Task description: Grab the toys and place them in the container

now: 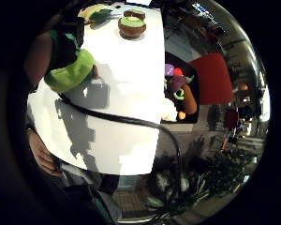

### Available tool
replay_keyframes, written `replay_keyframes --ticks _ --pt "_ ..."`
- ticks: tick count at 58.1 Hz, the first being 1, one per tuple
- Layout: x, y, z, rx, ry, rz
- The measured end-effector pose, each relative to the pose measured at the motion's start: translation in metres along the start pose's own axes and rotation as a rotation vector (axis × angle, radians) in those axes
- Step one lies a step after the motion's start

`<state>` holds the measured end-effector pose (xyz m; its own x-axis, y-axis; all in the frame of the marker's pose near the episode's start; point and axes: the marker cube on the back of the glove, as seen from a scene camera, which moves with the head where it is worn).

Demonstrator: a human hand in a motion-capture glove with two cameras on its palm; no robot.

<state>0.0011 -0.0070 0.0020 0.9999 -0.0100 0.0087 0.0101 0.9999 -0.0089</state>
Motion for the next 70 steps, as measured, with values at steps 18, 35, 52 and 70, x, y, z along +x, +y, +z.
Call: replay_keyframes --ticks 18,35,52,70 --pt "0.021 -0.042 0.050 -0.179 -0.024 0.008" --pt "0.013 -0.042 0.051 -0.037 -0.015 -0.083" --pt "-0.008 -0.047 0.020 0.188 0.006 -0.142" --pt "-0.156 -0.087 -0.051 0.235 0.011 -0.562"
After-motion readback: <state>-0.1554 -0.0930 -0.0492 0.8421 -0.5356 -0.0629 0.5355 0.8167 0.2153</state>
